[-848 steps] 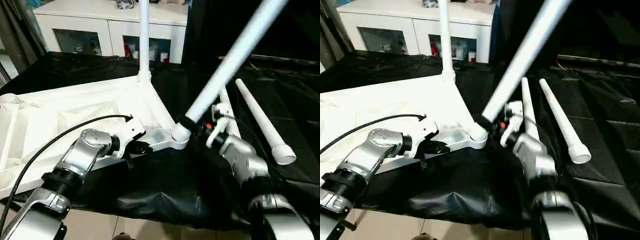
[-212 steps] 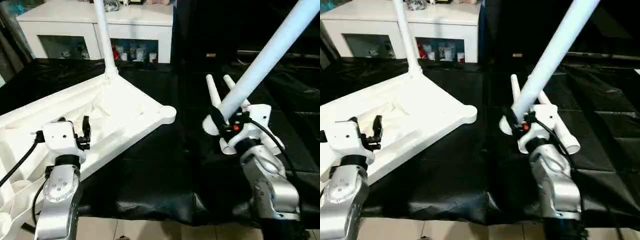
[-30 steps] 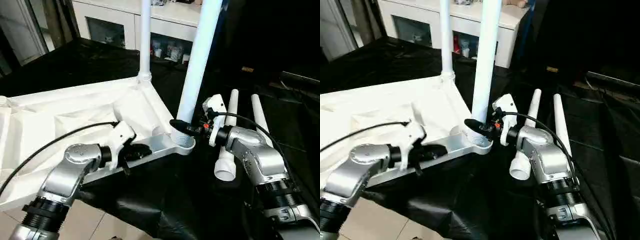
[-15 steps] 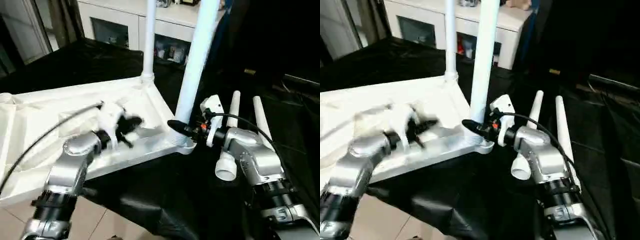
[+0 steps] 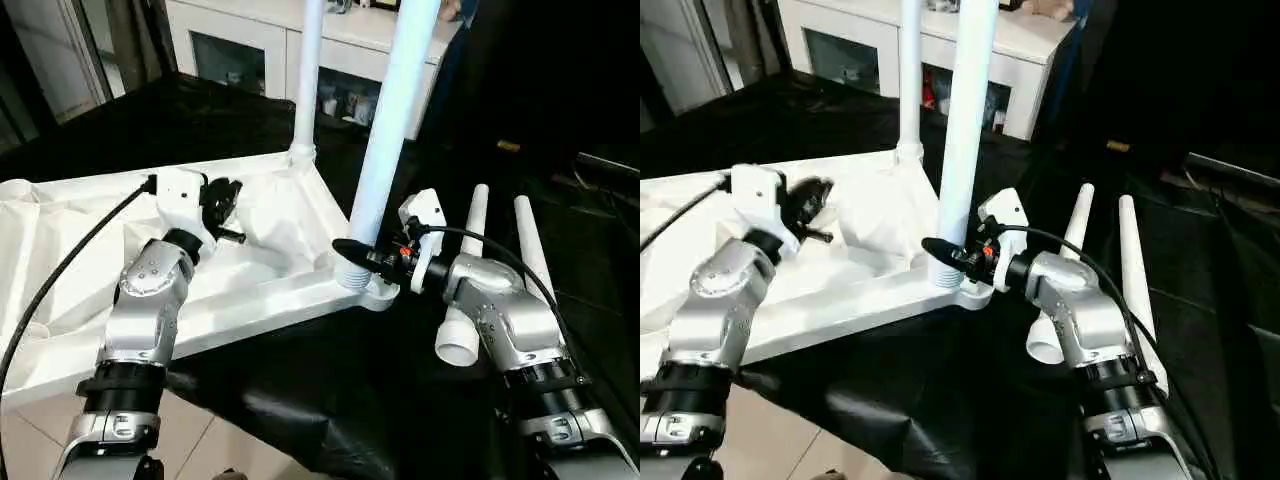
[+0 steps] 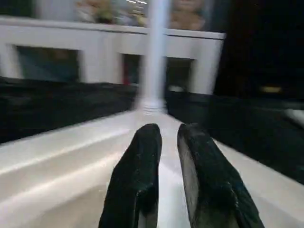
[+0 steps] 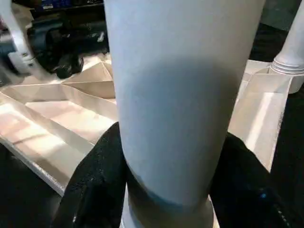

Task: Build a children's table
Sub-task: Insert table leg to table base

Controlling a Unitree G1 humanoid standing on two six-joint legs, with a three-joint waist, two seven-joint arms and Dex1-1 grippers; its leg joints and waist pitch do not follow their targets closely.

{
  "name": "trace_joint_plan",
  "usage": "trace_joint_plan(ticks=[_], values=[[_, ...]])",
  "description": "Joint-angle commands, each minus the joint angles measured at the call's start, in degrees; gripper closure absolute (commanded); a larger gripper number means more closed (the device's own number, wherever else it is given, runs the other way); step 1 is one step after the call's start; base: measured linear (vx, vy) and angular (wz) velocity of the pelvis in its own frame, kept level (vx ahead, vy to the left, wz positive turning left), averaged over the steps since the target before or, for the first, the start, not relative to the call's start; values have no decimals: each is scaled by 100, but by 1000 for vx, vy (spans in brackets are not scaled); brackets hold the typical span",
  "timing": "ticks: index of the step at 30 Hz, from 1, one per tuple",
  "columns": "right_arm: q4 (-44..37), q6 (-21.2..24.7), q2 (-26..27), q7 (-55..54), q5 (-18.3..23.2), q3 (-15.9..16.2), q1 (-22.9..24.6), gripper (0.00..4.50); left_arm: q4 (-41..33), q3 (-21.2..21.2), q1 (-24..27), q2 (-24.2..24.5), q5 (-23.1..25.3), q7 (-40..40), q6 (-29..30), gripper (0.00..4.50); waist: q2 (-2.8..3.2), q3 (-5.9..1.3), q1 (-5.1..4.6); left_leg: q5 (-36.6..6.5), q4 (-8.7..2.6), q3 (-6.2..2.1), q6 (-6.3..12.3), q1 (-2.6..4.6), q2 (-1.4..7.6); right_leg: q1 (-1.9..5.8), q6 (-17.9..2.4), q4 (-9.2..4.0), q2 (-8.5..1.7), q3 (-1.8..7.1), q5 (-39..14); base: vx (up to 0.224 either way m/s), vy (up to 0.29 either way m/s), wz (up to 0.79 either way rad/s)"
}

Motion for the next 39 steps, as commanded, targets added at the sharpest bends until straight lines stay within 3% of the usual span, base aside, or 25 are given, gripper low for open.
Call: trace_joint_plan(ticks=[1,4,8,11,13,17,24,26,30,34,35,36,37,39], values=[[-42,-59,-55,-1,-12,-22,-48,258,-340,-182,-4,186,-397,-833,418,362,37,-416,27,-548,-471,-9,120,-3,181,396,-883,-345,-473,284,-1433,0,0,0],[-51,-42,-76,12,-3,-37,-52,258,-511,-306,-5,388,-577,-1332,606,362,47,-409,21,-609,-480,-10,78,6,179,398,-940,-334,-472,285,-1388,0,0,0],[-46,-42,-105,34,-9,-56,-51,258,-709,-601,35,763,-627,-1996,824,362,67,-397,9,-736,-492,-6,38,20,177,398,-846,-360,-464,295,-1602,0,0,0],[-98,-25,-134,35,-10,-67,-3,258,-844,-1209,140,1395,-33,-2537,1035,362,80,-390,-19,-776,-511,-17,-2,28,188,393,-757,-361,-450,299,-1700,0,0,0],[-119,-15,-135,15,-13,-63,22,258,-866,-1396,215,1439,210,-2387,1163,362,92,-384,-32,-795,-513,-12,-38,40,190,390,-797,-350,-444,304,-1617,0,0,0],[-148,4,-136,-24,-13,-67,44,258,-794,-1487,409,1197,298,-2119,1060,362,93,-399,-16,-807,-501,-3,-60,39,187,404,-861,-355,-454,305,-1556,0,0,0],[-50,-53,-177,-101,-36,-132,-11,258,-1079,-1843,640,1128,61,-2559,1307,362,89,-391,-13,-841,-507,-5,-42,28,183,401,-892,-359,-449,306,-1603,0,0,0],[-57,-53,-191,-108,-42,-137,-8,258,-1079,-1789,541,980,-125,-2574,1785,333,80,-392,-21,-845,-499,2,-60,22,172,412,-874,-364,-448,305,-1654,0,0,0],[-87,-51,-218,-107,-43,-144,17,258,-1036,-1862,372,864,-156,-2570,2015,298,94,-392,-18,-862,-491,3,-33,27,163,409,-864,-393,-437,300,-1701,0,0,0],[-163,-34,-252,-130,-59,-134,77,258,-768,-2037,190,807,80,-2484,1940,269,121,-400,-25,-853,-492,-8,-16,24,157,420,-762,-413,-423,293,-1748,0,0,0],[-184,-35,-265,-134,-68,-130,96,258,-655,-2083,139,800,207,-2385,1963,259,166,-403,-20,-848,-488,-14,-29,25,153,419,-774,-400,-423,292,-1710,0,0,0],[-196,-36,-274,-138,-73,-128,108,258,-584,-2109,106,796,295,-2307,1984,259,131,-403,-29,-860,-489,-11,-14,19,154,428,-758,-406,-418,289,-1696,0,0,0],[-236,-22,-292,-159,-61,-141,139,258,-392,-2211,22,821,527,-2180,1989,259,175,-411,-16,-823,-485,-18,-15,19,152,432,-771,-393,-427,291,-1661,0,0,0],[-261,-9,-294,-171,-49,-151,156,258,-338,-2264,4,848,577,-2200,1996,259,162,-416,-24,-783,-480,-15,8,18,146,435,-750,-404,-411,286,-1610,0,0,0]])
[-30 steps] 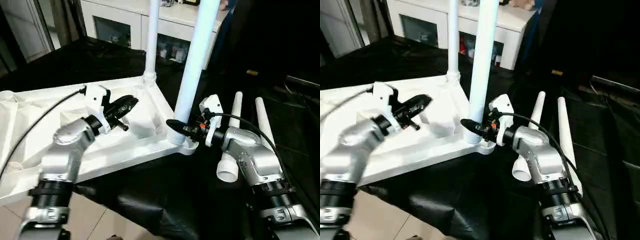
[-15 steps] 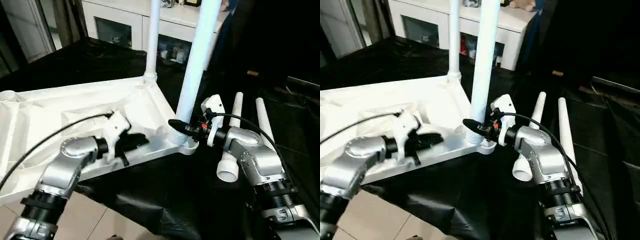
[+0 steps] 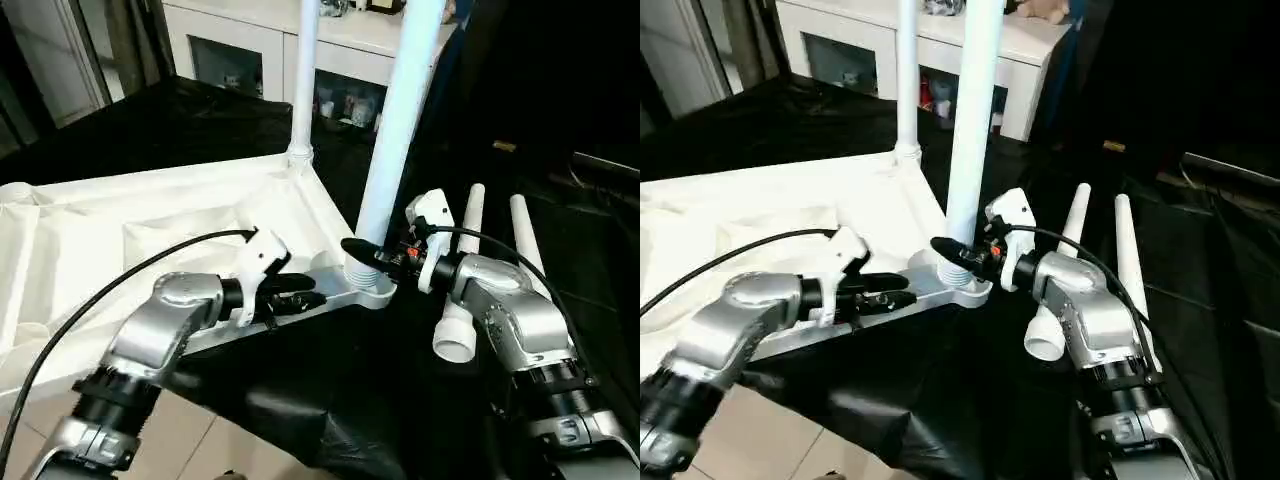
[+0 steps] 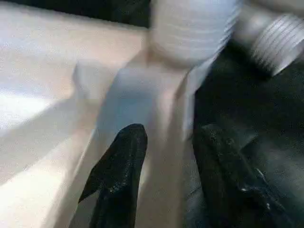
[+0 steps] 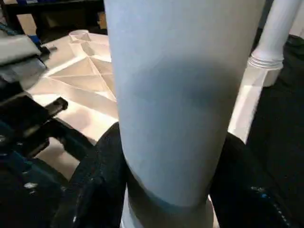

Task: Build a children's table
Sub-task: Insert table leg to table base

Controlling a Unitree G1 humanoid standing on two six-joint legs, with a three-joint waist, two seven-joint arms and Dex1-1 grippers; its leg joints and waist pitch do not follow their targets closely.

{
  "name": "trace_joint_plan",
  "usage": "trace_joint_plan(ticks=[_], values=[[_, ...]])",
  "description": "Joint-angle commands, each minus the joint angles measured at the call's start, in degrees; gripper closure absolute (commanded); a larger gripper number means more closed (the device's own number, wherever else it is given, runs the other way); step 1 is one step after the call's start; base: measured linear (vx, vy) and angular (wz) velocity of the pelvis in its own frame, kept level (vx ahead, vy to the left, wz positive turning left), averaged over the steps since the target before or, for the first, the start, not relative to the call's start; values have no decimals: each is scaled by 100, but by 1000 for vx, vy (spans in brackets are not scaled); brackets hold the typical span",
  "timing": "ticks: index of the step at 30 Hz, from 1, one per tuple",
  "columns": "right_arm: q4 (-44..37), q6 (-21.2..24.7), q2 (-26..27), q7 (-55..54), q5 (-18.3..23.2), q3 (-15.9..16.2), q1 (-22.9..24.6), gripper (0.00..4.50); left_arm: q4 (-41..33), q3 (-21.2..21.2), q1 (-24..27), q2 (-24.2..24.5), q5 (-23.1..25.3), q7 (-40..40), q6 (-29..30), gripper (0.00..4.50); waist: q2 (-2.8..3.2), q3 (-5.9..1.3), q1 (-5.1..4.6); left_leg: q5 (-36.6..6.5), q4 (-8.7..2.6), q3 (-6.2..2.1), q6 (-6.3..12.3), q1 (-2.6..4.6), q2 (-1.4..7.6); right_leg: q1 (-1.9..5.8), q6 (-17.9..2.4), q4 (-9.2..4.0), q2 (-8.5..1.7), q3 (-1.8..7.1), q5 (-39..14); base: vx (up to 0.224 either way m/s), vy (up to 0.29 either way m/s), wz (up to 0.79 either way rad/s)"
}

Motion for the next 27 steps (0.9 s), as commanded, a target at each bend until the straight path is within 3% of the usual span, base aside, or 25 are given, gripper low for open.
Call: trace_joint_plan(ticks=[1,5,10,16,23,27], values=[[-188,-3,-61,-53,-12,-123,37,258,67,-106,-80,21,96,6,128,259,110,-417,5,-774,-479,-19,10,-21,154,429,-788,-415,-429,284,-1577,0,0,0],[-199,-11,-70,-76,-17,-125,56,258,57,-72,-74,-43,-70,-85,248,259,127,-419,-2,-803,-471,-15,13,-28,151,427,-886,-411,-423,277,-1545,0,0,0],[-233,-10,-57,-102,-10,-111,75,258,280,-73,-163,-103,63,-30,92,259,147,-409,0,-917,-477,-15,21,-17,150,419,-823,-450,-426,271,-1762,0,0,0],[-237,-30,-71,-109,-11,-88,86,258,143,-303,-134,118,212,-283,27,303,165,-410,10,-971,-490,-30,19,-17,157,413,-713,-467,-433,272,-1976,0,0,0],[-237,-33,-72,-138,-11,-96,82,258,15,-526,-82,262,337,-538,159,356,208,-408,-9,-944,-489,-26,14,-19,154,414,-787,-452,-429,277,-1876,0,0,0],[-234,-37,-68,-156,-11,-110,67,258,180,-449,-183,206,364,-425,75,390,220,-408,-14,-951,-481,-18,24,-26,139,420,-777,-467,-420,272,-1899,0,0,0]])
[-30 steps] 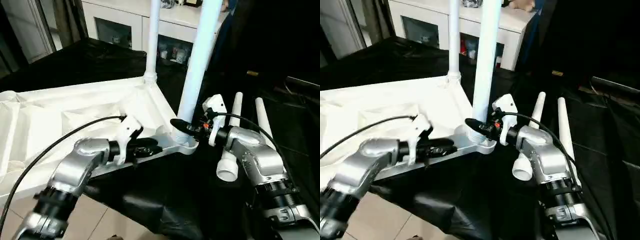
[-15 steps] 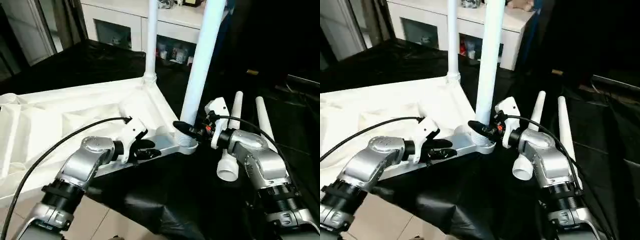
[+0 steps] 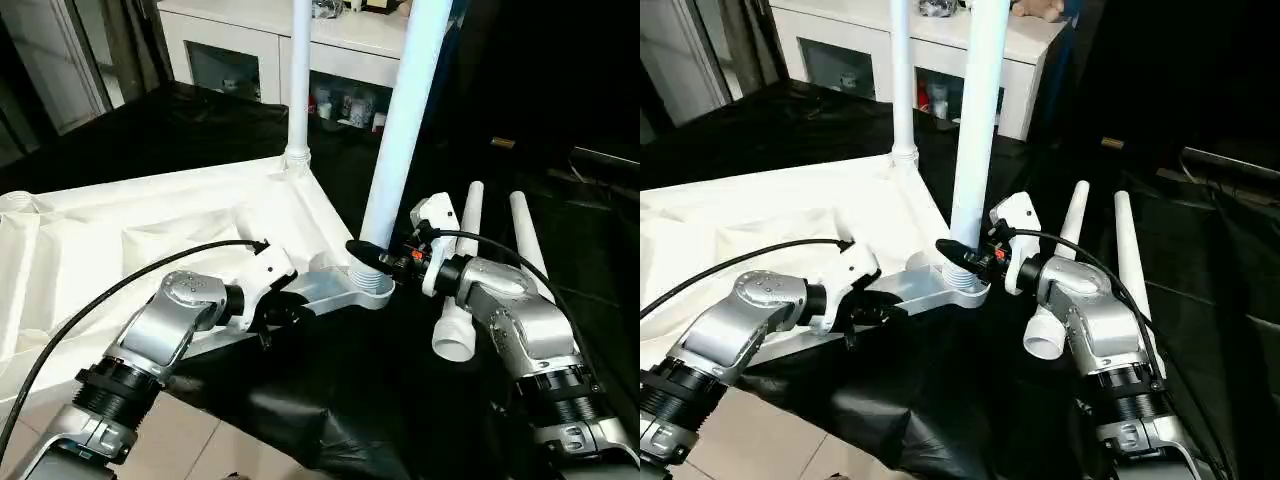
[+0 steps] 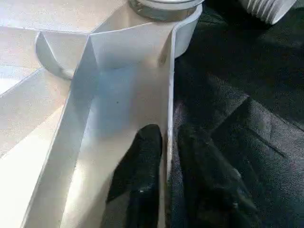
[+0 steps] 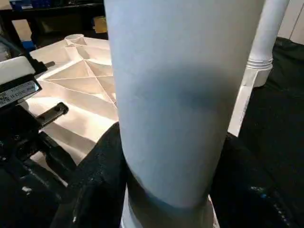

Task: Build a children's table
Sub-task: Insert table leg to table base

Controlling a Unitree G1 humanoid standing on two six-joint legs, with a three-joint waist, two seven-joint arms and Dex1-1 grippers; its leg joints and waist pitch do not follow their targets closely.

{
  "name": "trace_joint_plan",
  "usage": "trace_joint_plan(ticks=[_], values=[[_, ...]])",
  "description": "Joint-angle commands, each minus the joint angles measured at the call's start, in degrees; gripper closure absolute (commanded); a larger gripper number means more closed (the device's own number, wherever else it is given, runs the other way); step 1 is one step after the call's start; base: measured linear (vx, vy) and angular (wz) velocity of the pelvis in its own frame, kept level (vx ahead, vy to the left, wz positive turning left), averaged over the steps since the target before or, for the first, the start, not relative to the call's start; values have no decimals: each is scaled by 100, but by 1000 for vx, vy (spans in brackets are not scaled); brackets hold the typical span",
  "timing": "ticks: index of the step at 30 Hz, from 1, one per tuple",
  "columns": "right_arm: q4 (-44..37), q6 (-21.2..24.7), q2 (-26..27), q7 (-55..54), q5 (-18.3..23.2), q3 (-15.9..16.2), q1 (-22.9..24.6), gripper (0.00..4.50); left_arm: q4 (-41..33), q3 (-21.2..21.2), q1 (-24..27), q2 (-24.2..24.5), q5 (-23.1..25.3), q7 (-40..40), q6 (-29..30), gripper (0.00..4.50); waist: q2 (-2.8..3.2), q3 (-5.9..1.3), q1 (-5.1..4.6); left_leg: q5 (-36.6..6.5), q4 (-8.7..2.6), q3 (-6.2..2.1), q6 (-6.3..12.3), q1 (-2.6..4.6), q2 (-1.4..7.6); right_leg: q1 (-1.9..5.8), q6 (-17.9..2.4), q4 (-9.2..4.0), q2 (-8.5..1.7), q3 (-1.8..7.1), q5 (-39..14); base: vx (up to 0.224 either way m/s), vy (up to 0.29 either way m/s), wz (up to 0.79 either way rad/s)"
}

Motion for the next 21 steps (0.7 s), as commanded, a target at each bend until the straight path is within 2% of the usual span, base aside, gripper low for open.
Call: trace_joint_plan(ticks=[1,4,6,7,13,14,15,16,17,19,20,21], values=[[-101,-40,-43,-52,-12,-109,-5,258,178,-61,-88,-8,65,35,24,411,95,-397,4,-961,-480,-19,26,-14,138,402,-765,-467,-422,270,-1956,0,0,0],[-109,-40,-43,-55,-10,-106,0,258,186,-50,-100,-10,67,17,28,424,96,-391,6,-1023,-480,-20,24,-15,135,403,-710,-493,-426,266,-2139,0,0,0],[-119,-42,-50,-49,-7,-104,14,258,252,63,-126,-85,2,38,15,439,120,-382,2,-1044,-485,-23,27,-17,132,394,-652,-509,-421,259,-2267,0,0,0],[-119,-43,-53,-47,-7,-103,17,258,287,109,-136,-121,-29,53,1,446,109,-382,3,-1046,-480,-20,35,-12,127,391,-624,-524,-421,256,-2331,0,0,0],[-78,-32,-68,-1,-8,-80,-18,258,561,160,5,-33,-85,-266,-793,446,117,-388,16,-966,-482,-25,114,-38,114,392,-511,-540,-423,256,-2458,0,0,0],[-79,-27,-71,7,-5,-79,-21,258,571,150,31,1,-66,-283,-840,446,106,-390,11,-970,-480,-19,117,-33,116,389,-492,-542,-427,258,-2493,0,0,0],[-88,34,-79,42,35,-85,-28,258,536,159,89,64,-64,-331,-926,446,72,-390,9,-935,-475,-12,132,-41,107,394,-436,-554,-428,256,-2600,0,0,0],[-91,80,-88,76,67,-88,-35,259,486,176,148,122,-75,-383,-987,450,84,-394,17,-881,-481,-15,144,-35,110,386,-401,-551,-434,259,-2666,0,0,0],[-88,145,-113,93,75,-80,-46,259,422,245,229,179,-113,-450,-1088,450,31,-389,4,-836,-491,-11,162,-53,110,397,-352,-564,-435,252,-2730,0,0,0],[-65,201,-142,102,71,-74,-65,259,366,327,292,216,-166,-487,-1119,450,69,-398,10,-734,-487,-2,171,-31,113,374,-353,-554,-427,257,-2677,0,0,0],[-48,232,-150,117,76,-69,-74,259,352,351,317,241,-172,-497,-1133,450,37,-400,9,-713,-487,1,181,-33,115,375,-357,-545,-423,256,-2641,0,0,0],[-30,258,-158,135,84,-67,-85,259,343,365,334,263,-174,-504,-1141,450,41,-397,1,-696,-498,-5,189,-50,122,385,-382,-527,-429,252,-2591,0,0,0]])
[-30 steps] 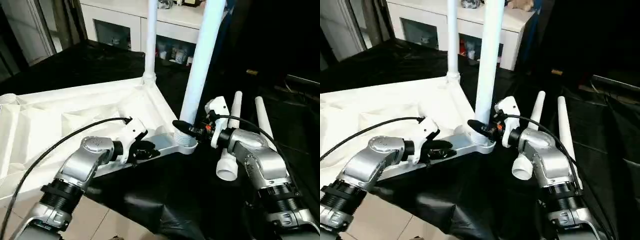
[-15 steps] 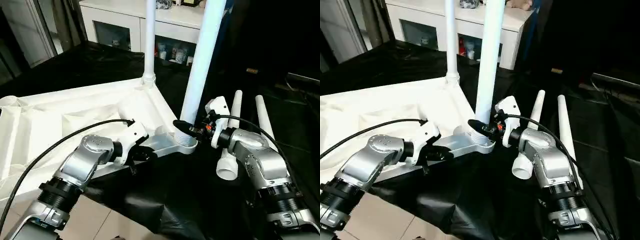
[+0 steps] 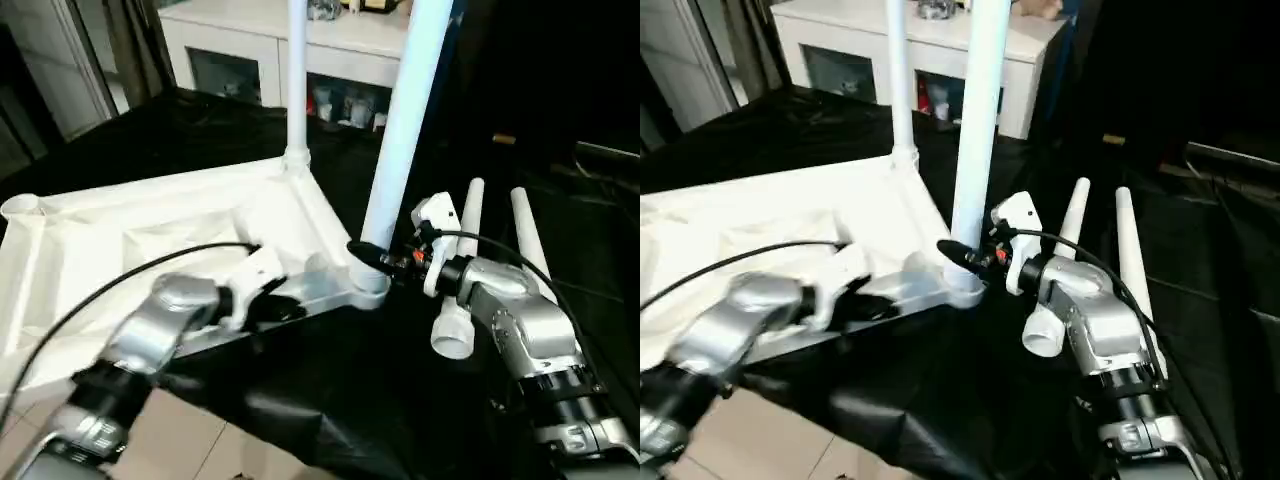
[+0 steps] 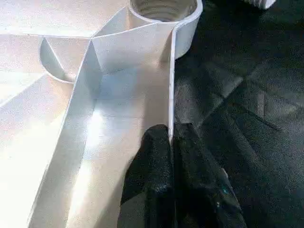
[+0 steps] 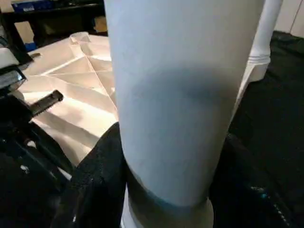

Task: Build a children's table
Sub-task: Insert table leg to table base

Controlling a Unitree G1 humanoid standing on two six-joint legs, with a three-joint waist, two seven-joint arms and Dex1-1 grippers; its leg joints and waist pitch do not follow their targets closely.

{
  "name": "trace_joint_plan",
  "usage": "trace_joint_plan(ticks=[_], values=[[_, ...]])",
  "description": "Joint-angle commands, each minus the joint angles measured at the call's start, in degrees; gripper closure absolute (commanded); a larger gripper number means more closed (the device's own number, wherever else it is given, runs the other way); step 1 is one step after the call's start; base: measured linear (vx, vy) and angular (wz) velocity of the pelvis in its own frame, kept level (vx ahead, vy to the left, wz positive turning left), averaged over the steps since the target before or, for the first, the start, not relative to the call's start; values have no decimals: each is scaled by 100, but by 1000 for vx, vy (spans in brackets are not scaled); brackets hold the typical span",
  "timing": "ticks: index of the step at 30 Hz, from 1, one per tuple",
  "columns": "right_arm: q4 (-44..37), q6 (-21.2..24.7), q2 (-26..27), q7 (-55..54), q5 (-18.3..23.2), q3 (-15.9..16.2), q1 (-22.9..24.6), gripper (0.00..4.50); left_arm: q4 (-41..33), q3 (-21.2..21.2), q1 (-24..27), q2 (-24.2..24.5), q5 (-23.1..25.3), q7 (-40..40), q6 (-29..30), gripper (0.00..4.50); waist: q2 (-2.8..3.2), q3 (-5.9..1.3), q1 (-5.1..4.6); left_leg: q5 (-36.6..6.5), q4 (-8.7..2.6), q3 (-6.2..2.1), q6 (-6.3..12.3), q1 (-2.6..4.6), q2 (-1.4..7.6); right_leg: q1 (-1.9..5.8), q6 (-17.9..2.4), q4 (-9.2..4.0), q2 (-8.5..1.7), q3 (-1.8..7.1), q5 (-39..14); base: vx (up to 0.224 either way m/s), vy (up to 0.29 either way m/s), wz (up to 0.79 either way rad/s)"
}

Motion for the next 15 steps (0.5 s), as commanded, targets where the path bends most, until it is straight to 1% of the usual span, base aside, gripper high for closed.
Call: trace_joint_plan(ticks=[1,2,3,4,5,7,9,10,15], values=[[52,142,-60,57,20,-42,-132,259,-17,149,126,58,-215,-134,-120,450,-88,-383,26,-680,-433,-7,212,-69,125,382,-391,-504,-433,259,-2576,0,0,0],[105,185,-63,60,8,-28,-160,259,-25,160,147,79,-233,-163,-125,450,-101,-385,19,-669,-434,-3,218,-71,125,382,-392,-506,-435,259,-2573,0,0,0],[153,236,-65,68,6,-15,-184,259,-30,169,165,96,-247,-182,-140,450,-82,-382,7,-653,-437,-4,221,-72,124,379,-411,-502,-433,257,-2560,0,0,0],[222,327,-72,104,-1,27,-214,259,-43,186,185,115,-295,-221,-153,450,-114,-381,-1,-645,-433,1,232,-69,119,379,-415,-498,-432,257,-2562,0,0,0],[260,342,-88,140,-41,84,-221,259,-69,197,201,127,-333,-252,-126,450,-107,-386,5,-628,-427,7,240,-65,120,375,-423,-498,-443,262,-2552,0,0,0],[344,373,-74,171,-85,170,-242,259,-92,249,218,116,-363,-291,-167,450,-104,-381,-7,-610,-434,7,242,-66,129,371,-441,-492,-432,261,-2497,0,0,0],[398,387,-41,179,-75,184,-261,259,-113,277,221,100,-397,-326,-135,450,-106,-379,-9,-604,-430,11,249,-64,127,371,-444,-488,-442,268,-2477,0,0,0],[452,385,-8,180,-77,199,-278,259,-131,293,220,89,-411,-340,-125,450,-119,-383,-7,-577,-430,14,252,-71,122,380,-422,-487,-439,267,-2478,0,0,0],[788,302,140,190,-221,321,-409,259,-172,311,203,42,-420,-361,-53,450,-103,-370,-29,-642,-434,17,226,-55,127,353,-454,-507,-447,268,-2624,0,0,0]])
